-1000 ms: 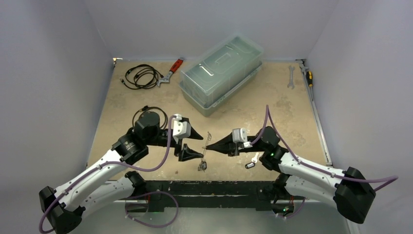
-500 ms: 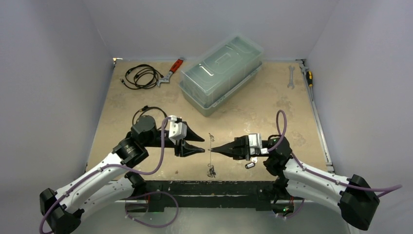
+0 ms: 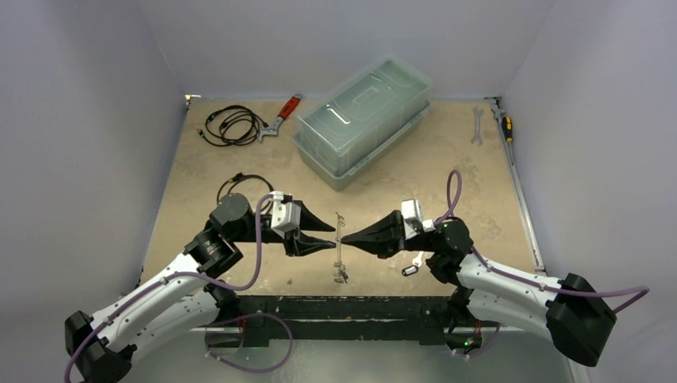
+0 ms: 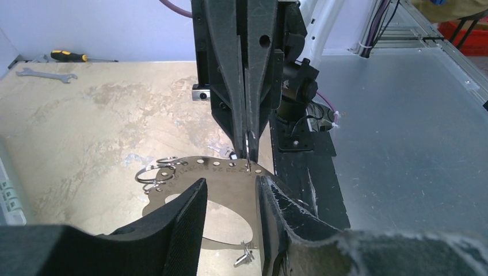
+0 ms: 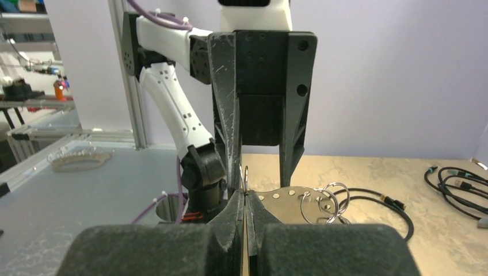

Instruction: Put the keys on the keyring

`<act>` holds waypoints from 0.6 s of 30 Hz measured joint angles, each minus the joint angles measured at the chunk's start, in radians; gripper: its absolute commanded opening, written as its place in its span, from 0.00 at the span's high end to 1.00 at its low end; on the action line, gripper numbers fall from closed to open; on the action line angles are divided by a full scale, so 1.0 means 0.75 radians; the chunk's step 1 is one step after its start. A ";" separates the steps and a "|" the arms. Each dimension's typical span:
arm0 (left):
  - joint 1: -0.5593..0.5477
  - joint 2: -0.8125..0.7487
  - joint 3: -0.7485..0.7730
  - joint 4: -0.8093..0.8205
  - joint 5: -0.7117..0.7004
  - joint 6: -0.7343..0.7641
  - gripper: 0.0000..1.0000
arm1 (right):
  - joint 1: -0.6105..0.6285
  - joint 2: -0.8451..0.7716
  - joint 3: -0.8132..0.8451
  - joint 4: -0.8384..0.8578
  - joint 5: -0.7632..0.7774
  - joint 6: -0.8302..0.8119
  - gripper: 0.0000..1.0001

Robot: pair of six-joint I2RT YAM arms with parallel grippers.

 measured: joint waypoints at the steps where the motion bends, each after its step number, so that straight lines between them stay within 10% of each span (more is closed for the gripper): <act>1: 0.000 -0.002 -0.001 0.002 0.000 0.000 0.65 | -0.001 0.003 0.005 0.004 0.010 0.020 1.00; 18: 0.000 -0.004 -0.006 0.008 -0.030 0.003 0.75 | 0.000 0.075 0.061 0.003 0.028 0.119 1.00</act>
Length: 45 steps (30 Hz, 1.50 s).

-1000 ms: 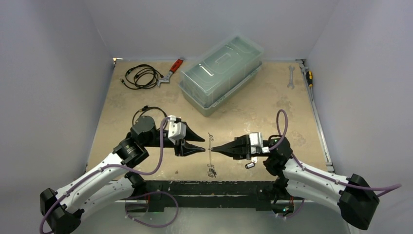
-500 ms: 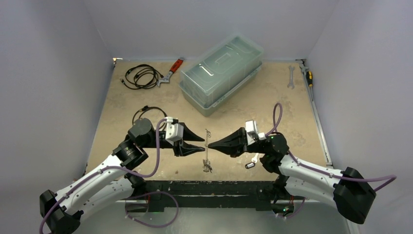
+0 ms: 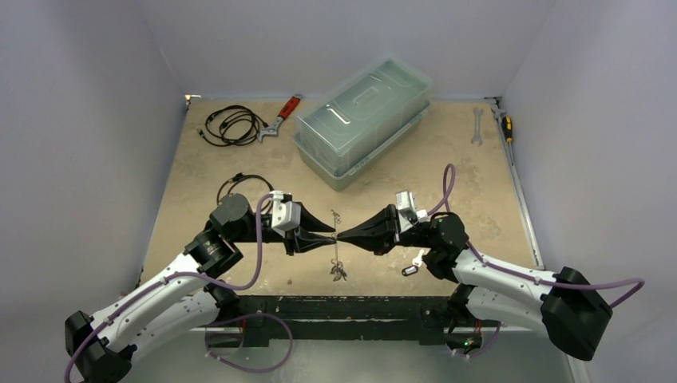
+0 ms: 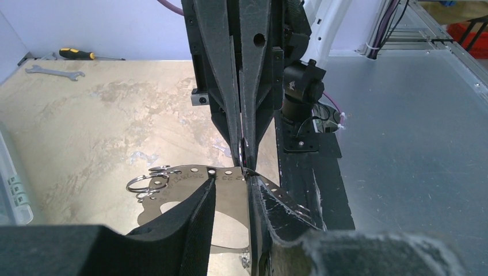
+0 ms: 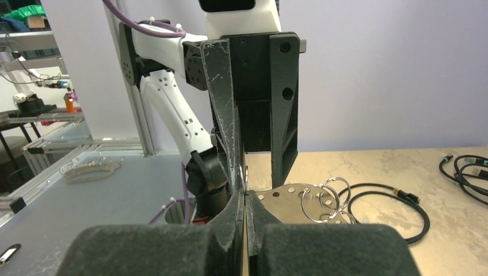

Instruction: Put the keys on the keyring

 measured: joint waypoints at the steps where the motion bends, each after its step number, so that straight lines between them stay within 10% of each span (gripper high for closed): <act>1: 0.000 -0.001 -0.001 0.000 -0.001 0.000 0.75 | 0.000 0.002 0.001 0.000 -0.001 0.003 1.00; 45: 0.002 0.030 -0.002 -0.108 -0.073 0.034 0.70 | -0.001 0.002 0.015 -0.159 0.071 -0.044 1.00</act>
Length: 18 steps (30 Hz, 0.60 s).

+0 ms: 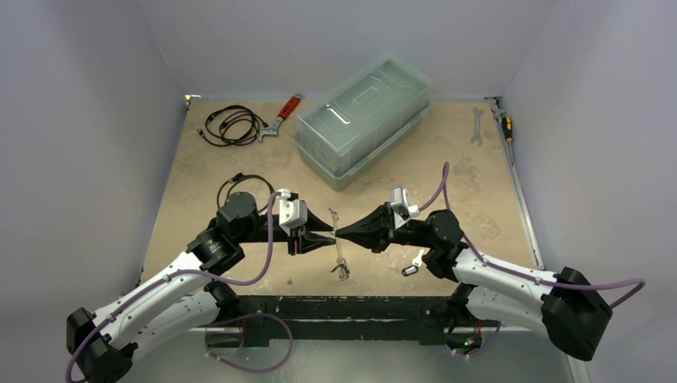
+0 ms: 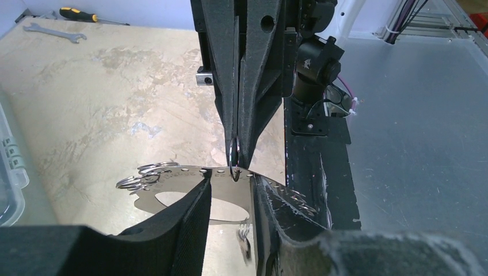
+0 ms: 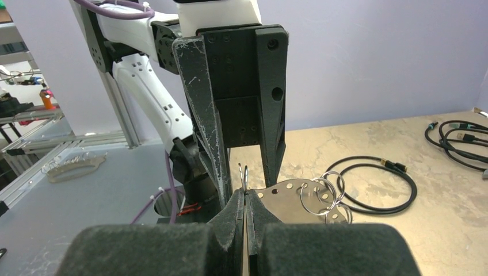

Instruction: Put the keys on the keyring

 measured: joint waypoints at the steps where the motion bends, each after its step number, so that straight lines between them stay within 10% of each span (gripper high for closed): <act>1: 0.000 -0.001 0.000 -0.003 -0.002 0.001 0.71 | 0.000 0.000 0.000 -0.003 0.000 -0.003 1.00; 18: 0.000 -0.002 0.000 -0.050 -0.032 0.017 0.78 | -0.001 0.014 0.006 -0.075 0.001 -0.045 1.00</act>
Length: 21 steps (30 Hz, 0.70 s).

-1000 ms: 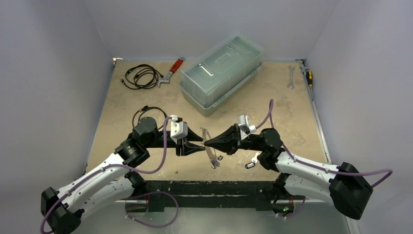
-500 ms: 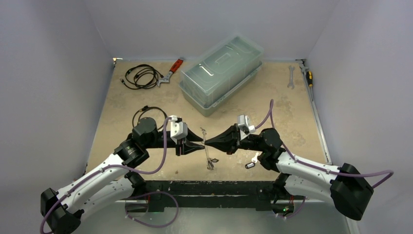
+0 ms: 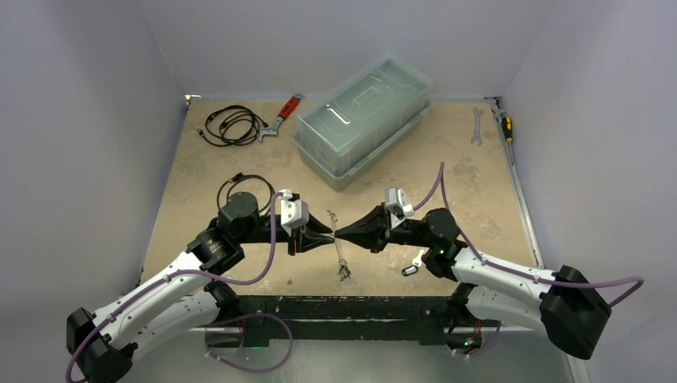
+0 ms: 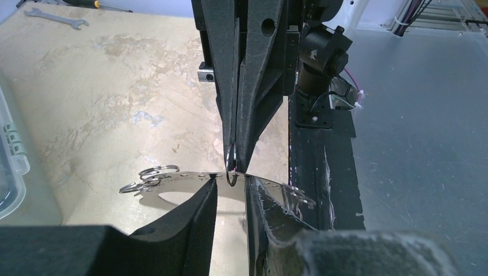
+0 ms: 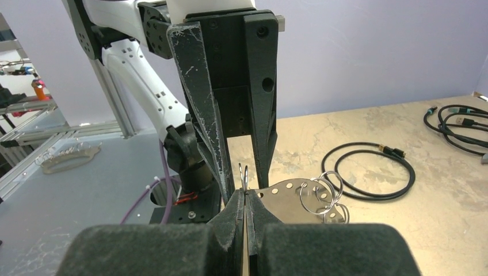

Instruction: Put the keys on the keyring

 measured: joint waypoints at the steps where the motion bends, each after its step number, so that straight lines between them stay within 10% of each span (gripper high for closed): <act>1: 0.000 0.001 0.000 -0.003 0.000 0.004 0.78 | 0.000 0.005 0.002 0.001 -0.002 0.000 1.00; 21: 0.001 0.046 0.003 -0.101 -0.035 0.009 0.78 | -0.009 0.068 0.067 -0.165 -0.077 -0.095 1.00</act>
